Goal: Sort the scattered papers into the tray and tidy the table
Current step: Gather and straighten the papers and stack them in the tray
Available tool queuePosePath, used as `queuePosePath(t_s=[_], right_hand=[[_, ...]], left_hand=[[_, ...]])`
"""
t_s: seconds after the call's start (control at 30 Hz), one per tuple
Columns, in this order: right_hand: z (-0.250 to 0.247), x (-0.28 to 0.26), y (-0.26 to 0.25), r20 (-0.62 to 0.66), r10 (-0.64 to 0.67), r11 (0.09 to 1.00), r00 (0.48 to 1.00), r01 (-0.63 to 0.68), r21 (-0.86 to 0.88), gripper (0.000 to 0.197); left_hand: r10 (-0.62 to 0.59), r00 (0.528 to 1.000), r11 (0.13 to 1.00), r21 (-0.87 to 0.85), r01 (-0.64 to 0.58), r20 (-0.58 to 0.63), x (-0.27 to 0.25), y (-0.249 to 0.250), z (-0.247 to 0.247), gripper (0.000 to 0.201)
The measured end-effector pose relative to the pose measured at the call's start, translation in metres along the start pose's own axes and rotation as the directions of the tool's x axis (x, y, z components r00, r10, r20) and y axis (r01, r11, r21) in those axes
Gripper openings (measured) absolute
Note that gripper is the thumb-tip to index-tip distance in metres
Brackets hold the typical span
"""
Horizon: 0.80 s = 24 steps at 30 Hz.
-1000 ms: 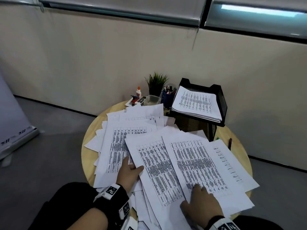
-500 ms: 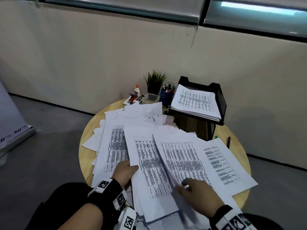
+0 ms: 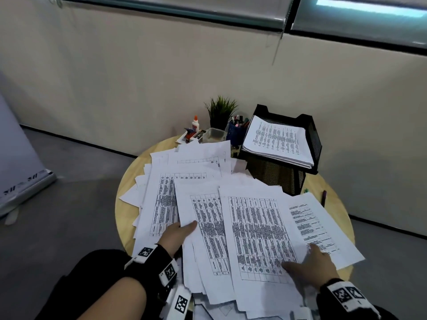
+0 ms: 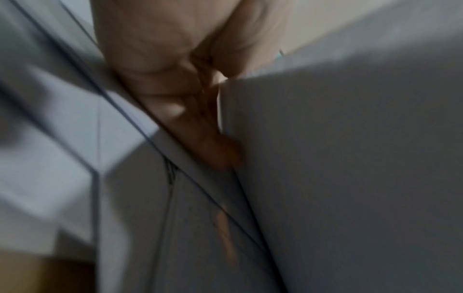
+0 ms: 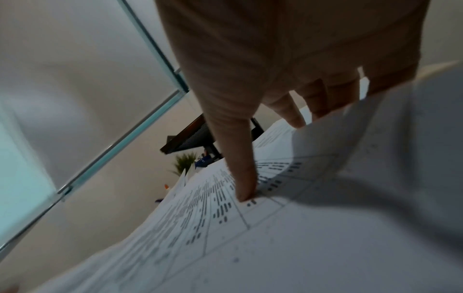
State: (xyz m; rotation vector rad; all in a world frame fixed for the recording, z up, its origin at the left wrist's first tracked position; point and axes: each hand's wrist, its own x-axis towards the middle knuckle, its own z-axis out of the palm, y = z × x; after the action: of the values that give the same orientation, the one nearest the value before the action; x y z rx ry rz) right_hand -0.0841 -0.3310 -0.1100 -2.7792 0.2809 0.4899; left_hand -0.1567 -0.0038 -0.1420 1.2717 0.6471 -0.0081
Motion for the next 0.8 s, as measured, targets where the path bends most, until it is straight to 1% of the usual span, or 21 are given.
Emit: queuePosePath(t_s=[0.03,0.07,0.13,0.2,0.23,0.27,0.33,0.4,0.43,0.47,0.53,0.57,0.63,0.67,0.7,0.77,0.8], right_hand=[[0.000,0.001,0.002,0.002,0.006,0.996,1.000,-0.006,0.085,0.096],[0.001,0.003,0.004,0.001,0.005,0.989,1.000,-0.005,0.145,0.083],[0.001,0.005,0.011,-0.012,-0.020,0.985,1.000,0.022,0.168,0.051],[-0.002,0.008,0.016,-0.065,-0.042,0.974,0.997,0.055,0.218,0.020],[-0.006,0.008,0.019,-0.107,-0.044,0.962,0.993,0.071,0.263,0.011],[-0.010,0.007,0.022,-0.157,-0.046,0.943,0.987,0.094,0.319,0.006],[-0.017,0.009,0.030,-0.222,0.006,0.909,0.975,0.087,0.409,0.008],[-0.019,0.006,0.033,-0.207,0.047,0.872,0.977,0.061,0.487,0.013],[-0.018,0.004,0.033,-0.172,0.073,0.867,0.982,0.023,0.498,0.016],[-0.012,0.010,0.038,-0.134,0.087,0.869,0.987,-0.009,0.495,0.022],[0.001,0.017,0.043,-0.108,0.077,0.881,0.991,-0.017,0.472,0.038],[0.005,0.014,0.040,-0.111,0.061,0.891,0.992,-0.004,0.454,0.040],[0.007,0.001,0.027,-0.140,0.019,0.935,0.990,0.032,0.353,0.039],[0.005,-0.006,0.020,-0.142,-0.003,0.950,0.990,0.047,0.308,0.043],[0.003,-0.012,0.015,-0.112,-0.016,0.956,0.994,0.047,0.288,0.046],[0.002,-0.013,0.011,-0.058,-0.027,0.951,0.998,0.043,0.307,0.054],[0.002,-0.012,0.011,-0.061,-0.031,0.943,0.998,0.050,0.330,0.056]], left_hand=[[-0.028,0.999,0.999,0.025,0.027,0.027,0.012,-0.008,-0.004,0.087],[-0.044,0.998,0.999,0.034,0.042,0.047,0.017,-0.011,-0.005,0.083],[-0.040,0.996,0.997,0.075,0.034,0.079,0.012,-0.004,-0.004,0.065],[-0.006,0.996,0.995,0.103,-0.003,0.092,0.002,0.006,-0.003,0.062],[0.014,0.997,0.993,0.113,-0.023,0.081,0.003,0.007,-0.005,0.059],[0.034,0.997,0.994,0.103,-0.041,0.070,0.002,0.009,-0.005,0.052],[0.048,0.999,0.995,0.085,-0.050,0.023,-0.001,0.015,-0.007,0.036],[0.058,0.998,0.997,0.048,-0.057,-0.027,0.002,0.015,-0.010,0.034],[0.066,0.997,0.997,0.039,-0.064,-0.043,0.002,0.015,-0.011,0.033],[0.076,0.996,0.997,0.016,-0.076,-0.047,0.004,0.014,-0.013,0.032],[0.085,0.995,0.996,-0.031,-0.087,-0.049,0.004,0.014,-0.014,0.027],[0.092,0.995,0.995,-0.043,-0.094,-0.047,0.004,0.015,-0.013,0.024],[0.111,0.993,0.992,-0.052,-0.113,-0.037,0.002,0.014,-0.010,0.023],[0.116,0.993,0.991,-0.060,-0.118,-0.031,0.001,0.013,-0.008,0.023],[0.115,0.993,0.991,-0.060,-0.116,-0.029,-0.001,0.013,-0.006,0.023],[0.115,0.993,0.992,-0.049,-0.116,-0.021,-0.002,0.010,-0.006,0.021],[0.115,0.993,0.993,-0.032,-0.115,-0.015,-0.003,0.009,-0.006,0.022]])
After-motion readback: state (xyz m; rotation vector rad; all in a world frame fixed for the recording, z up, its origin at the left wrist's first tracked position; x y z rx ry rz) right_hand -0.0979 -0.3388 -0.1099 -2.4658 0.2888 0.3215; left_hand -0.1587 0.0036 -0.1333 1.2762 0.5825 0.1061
